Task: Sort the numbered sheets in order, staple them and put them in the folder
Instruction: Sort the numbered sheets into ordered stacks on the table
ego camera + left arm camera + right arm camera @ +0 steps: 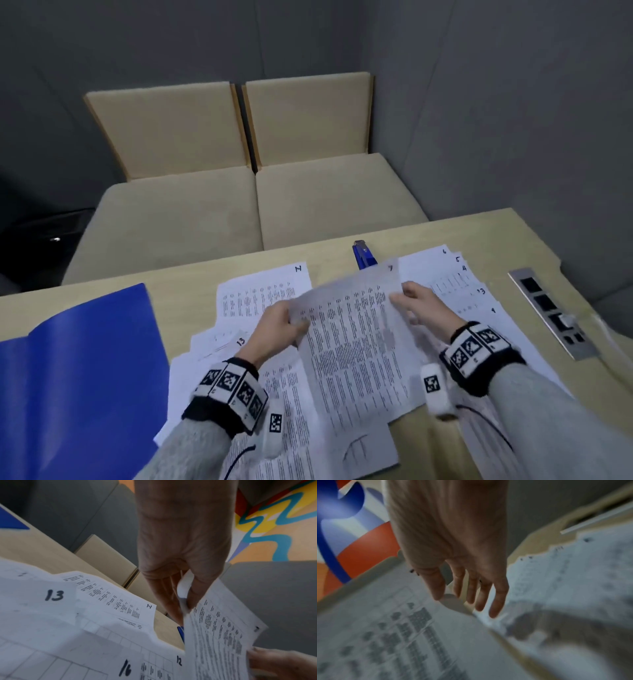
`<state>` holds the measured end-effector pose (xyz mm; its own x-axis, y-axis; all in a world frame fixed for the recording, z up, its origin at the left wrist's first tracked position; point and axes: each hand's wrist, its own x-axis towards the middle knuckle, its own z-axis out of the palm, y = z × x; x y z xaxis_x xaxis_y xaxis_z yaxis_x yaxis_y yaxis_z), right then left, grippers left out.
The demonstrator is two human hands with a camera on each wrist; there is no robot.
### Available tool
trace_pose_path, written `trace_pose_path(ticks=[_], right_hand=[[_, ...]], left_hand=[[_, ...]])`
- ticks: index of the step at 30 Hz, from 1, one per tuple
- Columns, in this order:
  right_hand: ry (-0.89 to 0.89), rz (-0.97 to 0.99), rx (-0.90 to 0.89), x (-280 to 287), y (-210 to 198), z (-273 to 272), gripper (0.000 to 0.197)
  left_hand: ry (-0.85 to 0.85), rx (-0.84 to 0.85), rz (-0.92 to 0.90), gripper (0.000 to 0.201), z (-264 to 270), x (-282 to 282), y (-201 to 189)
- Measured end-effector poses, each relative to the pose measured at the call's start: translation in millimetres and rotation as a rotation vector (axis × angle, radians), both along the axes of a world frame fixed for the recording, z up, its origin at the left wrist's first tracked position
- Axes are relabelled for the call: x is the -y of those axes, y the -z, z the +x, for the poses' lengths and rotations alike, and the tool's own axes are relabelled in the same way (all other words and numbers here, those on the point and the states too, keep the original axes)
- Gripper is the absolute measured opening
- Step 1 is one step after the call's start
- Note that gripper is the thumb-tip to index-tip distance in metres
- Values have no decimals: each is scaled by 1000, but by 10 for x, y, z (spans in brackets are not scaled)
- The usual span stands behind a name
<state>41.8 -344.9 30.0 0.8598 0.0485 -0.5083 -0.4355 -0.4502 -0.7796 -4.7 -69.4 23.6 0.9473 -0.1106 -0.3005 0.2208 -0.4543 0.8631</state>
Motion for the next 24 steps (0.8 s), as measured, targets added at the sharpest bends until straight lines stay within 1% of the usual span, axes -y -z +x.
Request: trace_pose_path(ticks=[1, 4, 5, 7, 9, 12, 14, 15, 18, 20, 22, 24], right_hand=[[-71, -86, 9, 92, 45, 155, 30], [-269, -543, 140, 357, 175, 656, 43], [-314, -631, 166, 383, 169, 771, 50], [-407, -719, 170, 414, 226, 957, 61], [-459, -738, 140, 407, 277, 1092, 66], [-512, -786, 118, 364, 373, 1253, 66], [-515, -818, 95, 333, 440, 1319, 59], [-508, -822, 89, 332, 461, 1345, 52], [-565, -819, 83, 351, 498, 1416, 32], [-604, -809, 96, 413, 547, 1449, 21], [-616, -789, 144, 483, 611, 1445, 13], [-611, -730, 189, 584, 664, 1429, 13]], left_hand=[[-30, 15, 23, 19, 24, 31, 1], [-71, 4, 0, 13, 135, 97, -6], [-63, 1, 10, 12, 178, 111, -9], [-59, -1, 43, 9, 274, 135, -51], [-73, 3, 78, 5, 382, 123, -112], [-118, 18, 85, 7, 580, 79, -246], [-171, 50, 61, 15, 749, 61, -346], [-189, 69, 51, 16, 838, 65, -404], [-256, 122, 28, 6, 1155, 71, -547], [-351, 221, 15, 9, 1378, 68, -591], [-471, 372, 4, 9, 1579, 106, -618], [-603, 475, -36, 8, 1745, 214, -665]])
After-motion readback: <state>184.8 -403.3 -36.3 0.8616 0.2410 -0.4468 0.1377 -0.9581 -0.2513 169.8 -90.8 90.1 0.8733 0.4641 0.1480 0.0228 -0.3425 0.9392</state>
